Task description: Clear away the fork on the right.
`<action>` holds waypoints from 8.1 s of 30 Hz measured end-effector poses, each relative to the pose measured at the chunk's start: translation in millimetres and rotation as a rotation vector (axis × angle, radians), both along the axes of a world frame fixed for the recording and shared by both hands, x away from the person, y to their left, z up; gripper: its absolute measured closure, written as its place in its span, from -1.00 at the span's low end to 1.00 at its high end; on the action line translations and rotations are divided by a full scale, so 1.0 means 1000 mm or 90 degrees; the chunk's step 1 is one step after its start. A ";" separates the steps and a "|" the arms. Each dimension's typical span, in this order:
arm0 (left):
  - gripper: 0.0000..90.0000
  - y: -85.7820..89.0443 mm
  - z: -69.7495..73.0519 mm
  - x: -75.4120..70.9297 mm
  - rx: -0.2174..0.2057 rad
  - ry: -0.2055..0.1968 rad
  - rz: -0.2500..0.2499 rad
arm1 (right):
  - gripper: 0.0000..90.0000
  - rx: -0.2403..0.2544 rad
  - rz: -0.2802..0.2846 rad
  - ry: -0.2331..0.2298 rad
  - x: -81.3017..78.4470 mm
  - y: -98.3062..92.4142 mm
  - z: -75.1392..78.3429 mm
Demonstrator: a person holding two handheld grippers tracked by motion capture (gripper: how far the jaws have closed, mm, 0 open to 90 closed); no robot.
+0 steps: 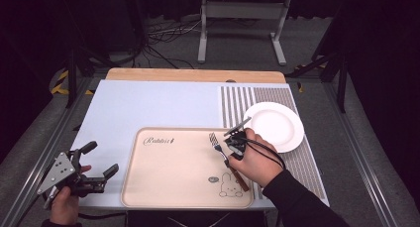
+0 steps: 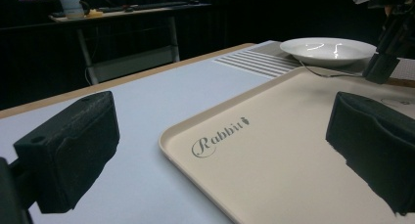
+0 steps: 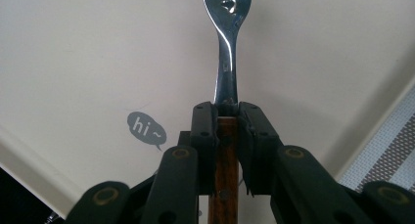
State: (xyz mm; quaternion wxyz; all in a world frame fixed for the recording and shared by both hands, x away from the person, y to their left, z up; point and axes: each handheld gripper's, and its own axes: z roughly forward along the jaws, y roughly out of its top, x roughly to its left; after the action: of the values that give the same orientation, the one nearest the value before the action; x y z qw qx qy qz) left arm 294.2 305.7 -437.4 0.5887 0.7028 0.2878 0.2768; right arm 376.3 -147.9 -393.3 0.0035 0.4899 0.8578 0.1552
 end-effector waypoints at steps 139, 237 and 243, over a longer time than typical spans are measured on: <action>-1.00 0.001 0.000 0.000 0.001 -0.001 -0.007 | 1.00 0.011 0.212 -0.208 0.038 -0.012 -0.037; -1.00 -0.002 0.000 0.003 -0.001 0.005 0.001 | -0.90 0.364 0.093 -0.624 -0.042 -0.171 -0.001; -1.00 -0.002 0.000 0.003 0.001 0.002 0.002 | -0.92 0.371 0.093 -0.641 -0.048 -0.184 -0.014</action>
State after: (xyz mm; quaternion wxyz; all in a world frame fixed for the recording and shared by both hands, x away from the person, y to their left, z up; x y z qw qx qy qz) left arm 296.8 303.7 -437.1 0.5876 0.7032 0.2894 0.2765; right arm 328.1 -331.6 -407.4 0.2650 0.2763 0.7041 0.5981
